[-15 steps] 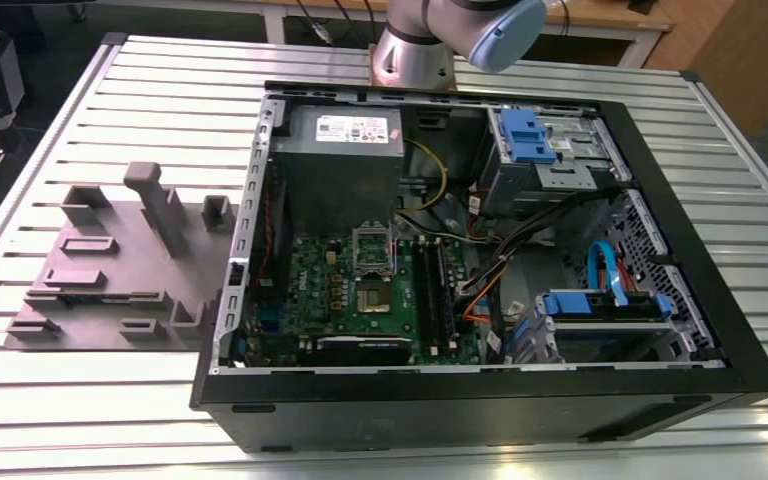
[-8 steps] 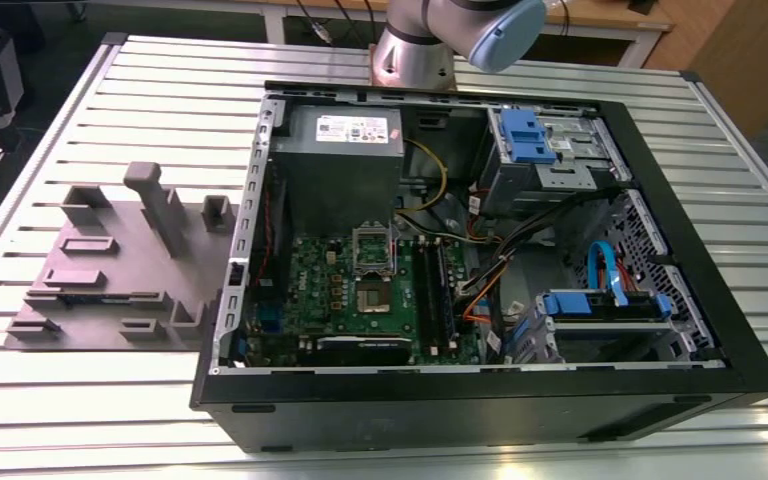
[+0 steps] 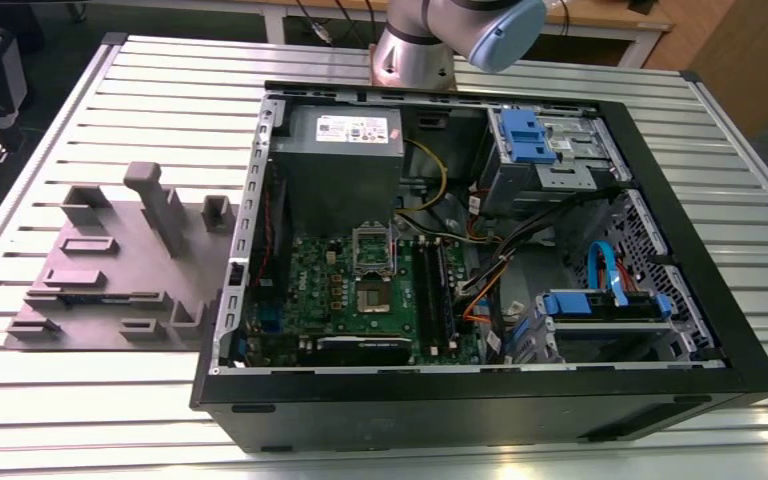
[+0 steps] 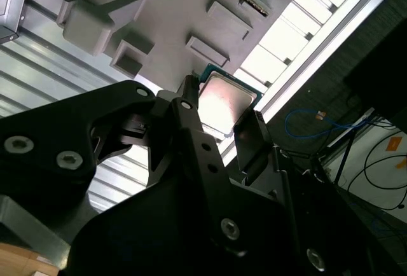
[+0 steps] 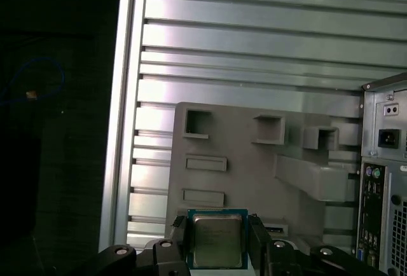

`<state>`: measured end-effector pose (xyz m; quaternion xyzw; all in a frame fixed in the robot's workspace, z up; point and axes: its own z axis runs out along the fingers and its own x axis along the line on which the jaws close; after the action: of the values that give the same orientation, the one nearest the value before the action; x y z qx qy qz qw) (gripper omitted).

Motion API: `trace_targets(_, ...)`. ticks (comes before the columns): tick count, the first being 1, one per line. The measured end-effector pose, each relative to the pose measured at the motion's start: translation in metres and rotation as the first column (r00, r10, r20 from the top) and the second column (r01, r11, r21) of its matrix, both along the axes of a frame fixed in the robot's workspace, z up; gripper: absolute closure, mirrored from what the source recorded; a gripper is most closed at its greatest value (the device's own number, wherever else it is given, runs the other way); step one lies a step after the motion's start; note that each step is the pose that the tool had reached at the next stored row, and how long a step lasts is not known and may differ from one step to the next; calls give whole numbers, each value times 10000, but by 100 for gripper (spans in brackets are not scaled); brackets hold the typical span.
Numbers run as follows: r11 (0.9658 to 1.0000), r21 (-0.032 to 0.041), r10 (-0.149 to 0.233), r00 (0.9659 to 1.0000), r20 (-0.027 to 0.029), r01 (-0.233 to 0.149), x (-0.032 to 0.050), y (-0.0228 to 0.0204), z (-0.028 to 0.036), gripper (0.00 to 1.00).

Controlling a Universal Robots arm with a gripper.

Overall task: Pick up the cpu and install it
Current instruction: 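Pick up the cpu and move it towards the insertion slot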

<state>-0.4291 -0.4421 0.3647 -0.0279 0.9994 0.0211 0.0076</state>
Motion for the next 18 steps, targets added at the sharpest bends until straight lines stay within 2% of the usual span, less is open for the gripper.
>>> trace_targets(8,10000,-1,2,10000,0,-2,28,0,0,53)
trace_targets(14,10000,0,1,10000,-3,-1,130,0,0,53)
trace_targets(18,10000,0,1,10000,-14,-1,245,0,-2,53)
